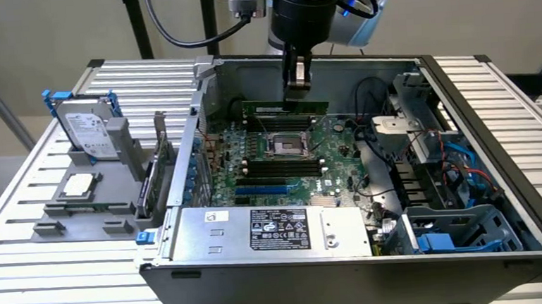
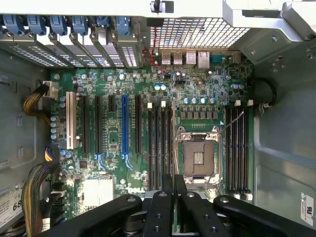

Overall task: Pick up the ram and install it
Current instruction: 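Insert the ram into the slot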

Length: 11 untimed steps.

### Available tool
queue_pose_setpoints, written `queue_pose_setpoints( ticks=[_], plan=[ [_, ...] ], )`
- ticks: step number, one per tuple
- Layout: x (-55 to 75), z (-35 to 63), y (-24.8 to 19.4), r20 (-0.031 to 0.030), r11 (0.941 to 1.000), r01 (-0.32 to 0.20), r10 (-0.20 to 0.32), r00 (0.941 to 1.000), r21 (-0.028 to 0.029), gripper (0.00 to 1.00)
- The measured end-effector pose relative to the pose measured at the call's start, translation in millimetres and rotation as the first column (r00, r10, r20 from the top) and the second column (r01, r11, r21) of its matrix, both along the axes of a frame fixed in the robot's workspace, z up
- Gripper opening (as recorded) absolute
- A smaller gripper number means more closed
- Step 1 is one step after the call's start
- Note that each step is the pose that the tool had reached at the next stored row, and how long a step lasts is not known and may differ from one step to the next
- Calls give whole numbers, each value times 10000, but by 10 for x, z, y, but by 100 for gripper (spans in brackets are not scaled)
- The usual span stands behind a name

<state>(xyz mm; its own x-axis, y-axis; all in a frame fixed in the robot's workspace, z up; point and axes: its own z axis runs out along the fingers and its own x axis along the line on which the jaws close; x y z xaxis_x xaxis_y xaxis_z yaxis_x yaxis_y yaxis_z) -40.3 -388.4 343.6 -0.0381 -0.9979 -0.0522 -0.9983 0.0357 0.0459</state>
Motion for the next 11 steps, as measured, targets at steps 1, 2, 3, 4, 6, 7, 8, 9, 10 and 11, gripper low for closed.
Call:
queue_pose_setpoints(
  ticks=[1, 2, 3, 4, 6, 7, 8, 9, 10, 11],
  plan=[
    [0, -3, 0, 0, 10000, 0, 0, 10000, -1, 13],
    [2, -11, 0, 1, 10000, 1, -1, 10000, 1, 13],
    [14, -142, 0, 0, 10000, 25, -25, 10000, -8, 13],
    [22, -218, 0, 0, 10000, 25, -25, 10000, -9, 13],
    [25, -269, -3, 1, 10000, 26, -26, 10000, -27, 13],
    [26, -284, -5, 1, 10000, 25, -25, 10000, -38, 13],
    [28, -299, -8, 1, 10000, 25, -25, 10000, -53, 13],
    [30, -311, -11, 1, 10000, 24, -24, 10000, -70, 13],
    [32, -323, -15, 0, 10000, 24, -24, 10000, -88, 13],
    [35, -338, -18, 0, 9999, 25, -25, 10000, -101, 13]
  ],
)
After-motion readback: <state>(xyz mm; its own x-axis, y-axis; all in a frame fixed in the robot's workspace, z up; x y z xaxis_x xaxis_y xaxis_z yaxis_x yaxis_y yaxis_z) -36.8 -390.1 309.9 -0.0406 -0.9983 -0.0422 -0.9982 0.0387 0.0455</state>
